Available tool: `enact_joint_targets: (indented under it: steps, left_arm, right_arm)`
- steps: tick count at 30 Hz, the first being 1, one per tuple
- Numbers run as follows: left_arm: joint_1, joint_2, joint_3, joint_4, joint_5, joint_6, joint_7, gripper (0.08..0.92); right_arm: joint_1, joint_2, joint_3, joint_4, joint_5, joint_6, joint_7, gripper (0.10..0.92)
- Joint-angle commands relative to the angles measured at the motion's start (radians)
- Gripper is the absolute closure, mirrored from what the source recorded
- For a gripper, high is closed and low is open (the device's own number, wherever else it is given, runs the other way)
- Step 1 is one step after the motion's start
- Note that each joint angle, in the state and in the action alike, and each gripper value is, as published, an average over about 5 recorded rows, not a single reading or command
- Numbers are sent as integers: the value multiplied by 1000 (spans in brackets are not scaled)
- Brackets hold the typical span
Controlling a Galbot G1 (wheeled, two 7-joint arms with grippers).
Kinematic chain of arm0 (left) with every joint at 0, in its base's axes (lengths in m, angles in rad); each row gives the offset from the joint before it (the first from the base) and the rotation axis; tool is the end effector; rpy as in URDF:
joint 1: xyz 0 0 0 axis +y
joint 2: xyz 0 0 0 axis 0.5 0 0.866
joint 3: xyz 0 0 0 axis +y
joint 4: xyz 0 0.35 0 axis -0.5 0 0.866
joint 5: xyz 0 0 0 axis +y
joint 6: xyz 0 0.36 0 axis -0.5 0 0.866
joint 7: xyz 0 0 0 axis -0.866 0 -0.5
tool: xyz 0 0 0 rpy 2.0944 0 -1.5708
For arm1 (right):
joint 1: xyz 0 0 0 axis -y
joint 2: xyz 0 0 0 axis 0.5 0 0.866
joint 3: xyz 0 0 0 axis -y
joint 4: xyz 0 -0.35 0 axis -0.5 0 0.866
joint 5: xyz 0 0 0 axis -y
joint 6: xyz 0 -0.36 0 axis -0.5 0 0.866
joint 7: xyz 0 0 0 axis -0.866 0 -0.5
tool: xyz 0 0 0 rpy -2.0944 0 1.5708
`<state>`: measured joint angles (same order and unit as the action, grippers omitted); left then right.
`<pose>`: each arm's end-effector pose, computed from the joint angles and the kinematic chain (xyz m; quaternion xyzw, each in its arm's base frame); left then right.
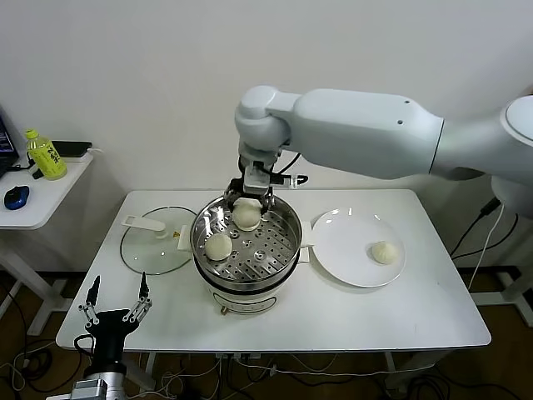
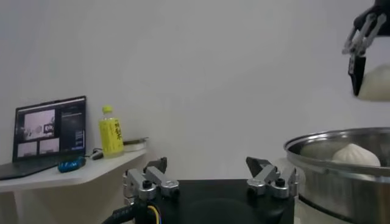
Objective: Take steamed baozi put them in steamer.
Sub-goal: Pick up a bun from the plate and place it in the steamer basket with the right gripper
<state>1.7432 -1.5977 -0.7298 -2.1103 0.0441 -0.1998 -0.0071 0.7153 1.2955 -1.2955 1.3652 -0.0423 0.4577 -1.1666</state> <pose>0.1251 0.0588 -0.3218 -0.0859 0.9930 0.0791 0.0183 0.5077 0.2136 0.0103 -0.6433 0.0551 -0.7621 0.0487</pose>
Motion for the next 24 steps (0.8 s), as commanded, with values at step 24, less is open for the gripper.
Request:
enact_joint_targets:
  steps: [24]
  left_arm:
    - [-5, -6, 3, 11, 3, 2, -2, 177]
  right_arm:
    - [-183, -32, -12, 138, -167, 76, 10, 338]
